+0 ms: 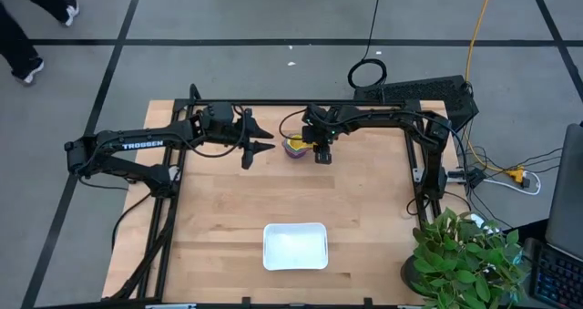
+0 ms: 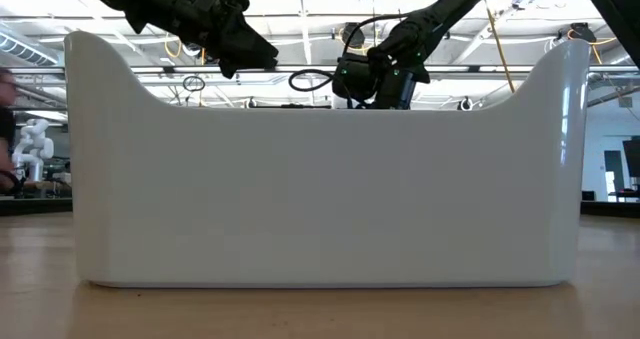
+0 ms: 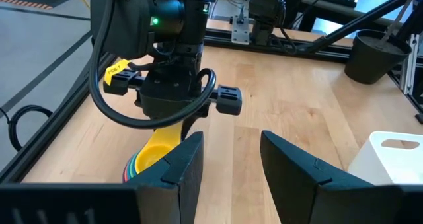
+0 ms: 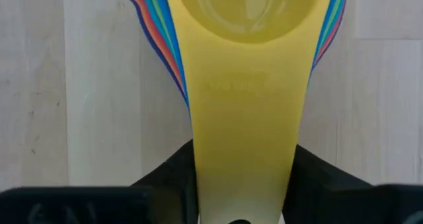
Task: Nest measuring cups in basket
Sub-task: Put the nested measuring cups into the white bin
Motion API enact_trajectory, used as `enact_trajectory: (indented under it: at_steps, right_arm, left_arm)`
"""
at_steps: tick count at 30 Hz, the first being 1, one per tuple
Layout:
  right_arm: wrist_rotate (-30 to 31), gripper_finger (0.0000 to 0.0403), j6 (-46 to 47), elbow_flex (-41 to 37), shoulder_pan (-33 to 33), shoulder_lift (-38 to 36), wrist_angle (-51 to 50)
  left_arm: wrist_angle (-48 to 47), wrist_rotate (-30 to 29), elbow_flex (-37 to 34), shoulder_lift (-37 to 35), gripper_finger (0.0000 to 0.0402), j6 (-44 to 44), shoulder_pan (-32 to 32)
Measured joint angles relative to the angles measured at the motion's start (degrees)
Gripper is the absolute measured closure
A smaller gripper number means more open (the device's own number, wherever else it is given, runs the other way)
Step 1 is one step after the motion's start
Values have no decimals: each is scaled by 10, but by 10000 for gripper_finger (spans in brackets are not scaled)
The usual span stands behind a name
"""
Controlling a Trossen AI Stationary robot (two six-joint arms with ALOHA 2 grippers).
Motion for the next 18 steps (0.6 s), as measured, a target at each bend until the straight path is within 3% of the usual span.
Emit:
enact_trajectory:
  at_steps: [18]
  right_arm:
    - [0,274,11,0,0,0,-2]
  left_arm:
    - [-5,0,0,0,250,0,0]
